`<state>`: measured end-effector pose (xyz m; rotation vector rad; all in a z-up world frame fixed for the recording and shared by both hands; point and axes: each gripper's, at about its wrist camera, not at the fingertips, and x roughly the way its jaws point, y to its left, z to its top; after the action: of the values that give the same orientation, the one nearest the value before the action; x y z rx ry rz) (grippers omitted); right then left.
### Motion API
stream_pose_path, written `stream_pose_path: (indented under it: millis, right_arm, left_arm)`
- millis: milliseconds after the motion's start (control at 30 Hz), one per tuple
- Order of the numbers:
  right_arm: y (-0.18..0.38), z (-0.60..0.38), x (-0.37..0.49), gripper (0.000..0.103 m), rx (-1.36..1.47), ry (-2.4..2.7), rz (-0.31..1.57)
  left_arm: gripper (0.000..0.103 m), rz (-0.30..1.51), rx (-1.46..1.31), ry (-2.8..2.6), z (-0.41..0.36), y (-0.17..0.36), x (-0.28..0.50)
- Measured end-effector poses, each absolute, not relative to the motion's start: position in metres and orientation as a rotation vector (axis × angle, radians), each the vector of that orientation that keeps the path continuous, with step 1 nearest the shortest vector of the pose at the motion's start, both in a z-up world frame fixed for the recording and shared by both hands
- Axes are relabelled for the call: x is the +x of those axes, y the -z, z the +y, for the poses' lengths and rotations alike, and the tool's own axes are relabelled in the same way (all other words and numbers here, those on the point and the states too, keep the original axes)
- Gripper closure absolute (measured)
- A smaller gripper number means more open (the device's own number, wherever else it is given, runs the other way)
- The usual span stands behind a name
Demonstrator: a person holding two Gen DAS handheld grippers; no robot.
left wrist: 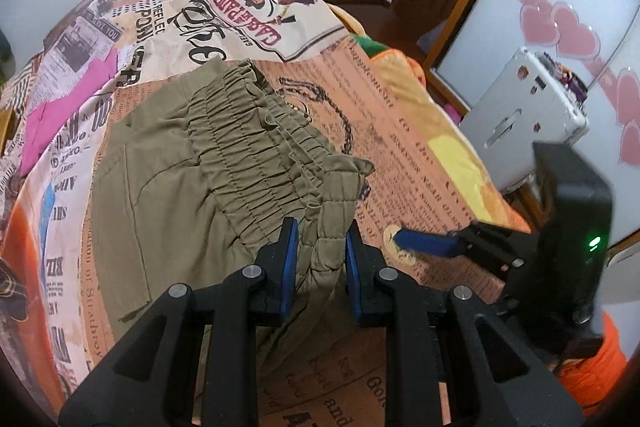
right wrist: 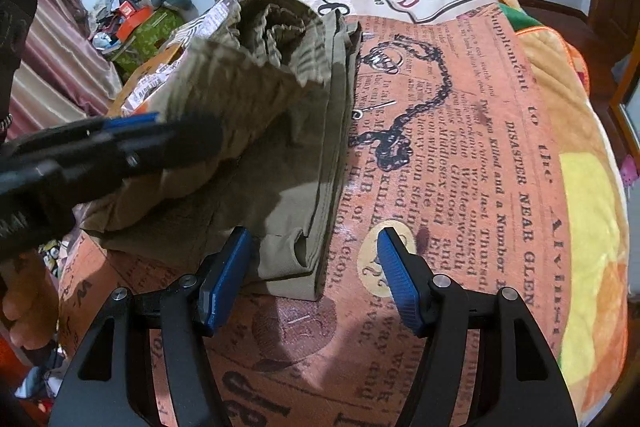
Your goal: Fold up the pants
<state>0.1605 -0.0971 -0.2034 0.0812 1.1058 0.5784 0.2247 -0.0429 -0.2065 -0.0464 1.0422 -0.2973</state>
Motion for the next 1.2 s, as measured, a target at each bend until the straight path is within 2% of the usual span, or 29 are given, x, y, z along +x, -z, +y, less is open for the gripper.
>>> stream_pose_path:
  millis: [267,467,700,967,1200]
  right_arm:
    - [0.175,-0.112,0.152,0.041,0.094,-0.568,1.033]
    - [0.150,-0.117,0.147,0.041,0.077,-0.562,0.954]
    - [0.133,-0.112,0.145,0.041,0.059,-0.574,0.887]
    - [0.151,-0.086,0.159,0.041,0.033,-0.587,0.914]
    - [0.189,-0.093,0.167,0.041,0.107,-0.578,1.023]
  left_arm:
    - [0.080,1.043,-0.037,0.307,-0.037,0.194,0.213]
    - [0.062,1.032,-0.153,0.345,-0.015,0.183,0.200]
    - [0.058,0.982,-0.130,0.228,0.013,0.173,0.191]
    - [0.058,1.058,-0.087,0.089,0.051,0.211,0.190]
    - [0.050,1.074,-0.014,0.064,0.049,0.240,0.173]
